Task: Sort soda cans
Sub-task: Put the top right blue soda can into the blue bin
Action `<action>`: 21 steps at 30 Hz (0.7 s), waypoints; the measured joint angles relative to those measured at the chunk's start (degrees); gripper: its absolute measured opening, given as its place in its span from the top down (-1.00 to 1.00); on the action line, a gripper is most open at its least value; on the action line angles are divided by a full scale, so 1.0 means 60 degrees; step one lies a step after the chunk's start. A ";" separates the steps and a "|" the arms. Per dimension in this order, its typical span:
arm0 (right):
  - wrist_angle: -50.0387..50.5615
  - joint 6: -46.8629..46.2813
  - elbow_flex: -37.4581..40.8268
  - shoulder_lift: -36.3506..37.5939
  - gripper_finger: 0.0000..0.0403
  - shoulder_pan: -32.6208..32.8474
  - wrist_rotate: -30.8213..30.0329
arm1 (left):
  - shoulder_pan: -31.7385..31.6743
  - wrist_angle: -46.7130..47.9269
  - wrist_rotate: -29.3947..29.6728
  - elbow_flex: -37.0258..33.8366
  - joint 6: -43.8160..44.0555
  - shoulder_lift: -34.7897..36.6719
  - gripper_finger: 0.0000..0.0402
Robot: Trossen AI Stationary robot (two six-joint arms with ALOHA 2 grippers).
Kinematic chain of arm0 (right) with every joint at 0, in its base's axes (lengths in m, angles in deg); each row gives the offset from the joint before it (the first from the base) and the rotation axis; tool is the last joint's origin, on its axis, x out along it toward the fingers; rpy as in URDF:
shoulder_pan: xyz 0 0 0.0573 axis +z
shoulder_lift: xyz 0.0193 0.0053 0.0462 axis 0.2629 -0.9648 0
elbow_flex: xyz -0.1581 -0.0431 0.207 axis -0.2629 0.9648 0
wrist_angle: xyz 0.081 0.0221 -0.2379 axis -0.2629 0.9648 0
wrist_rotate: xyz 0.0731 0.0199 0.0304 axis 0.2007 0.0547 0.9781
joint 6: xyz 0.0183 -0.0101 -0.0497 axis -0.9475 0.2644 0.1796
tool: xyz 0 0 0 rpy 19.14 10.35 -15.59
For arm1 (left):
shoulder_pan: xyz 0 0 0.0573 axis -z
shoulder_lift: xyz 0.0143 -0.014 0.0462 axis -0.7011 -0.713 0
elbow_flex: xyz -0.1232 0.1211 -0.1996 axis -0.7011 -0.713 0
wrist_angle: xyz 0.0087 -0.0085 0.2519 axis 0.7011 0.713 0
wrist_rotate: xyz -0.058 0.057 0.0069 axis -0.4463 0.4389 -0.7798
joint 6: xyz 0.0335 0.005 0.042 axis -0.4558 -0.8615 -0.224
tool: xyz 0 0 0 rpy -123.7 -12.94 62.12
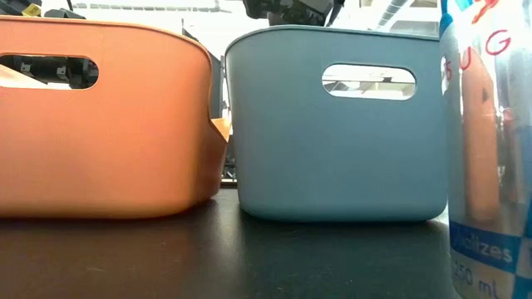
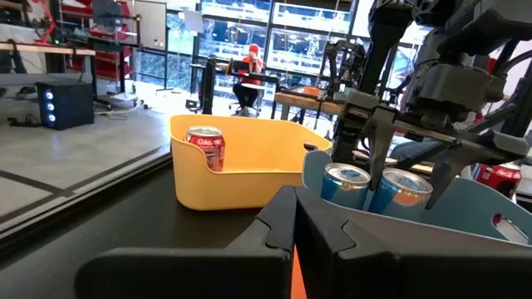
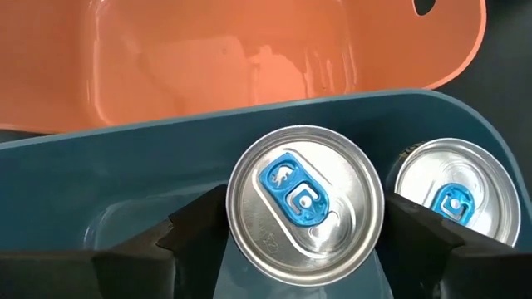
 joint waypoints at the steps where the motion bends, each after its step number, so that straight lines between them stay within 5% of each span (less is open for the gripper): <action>1: -0.0021 0.0018 -0.0011 0.0000 -0.47 0.0000 0.0000 | 0.0001 0.0000 0.0000 0.0000 0.0000 -0.0002 1.00; 21: -0.0059 0.0637 -0.0348 0.0003 -0.59 0.0138 -0.0029 | 0.0000 0.0004 0.0000 0.0000 0.0000 -0.0002 1.00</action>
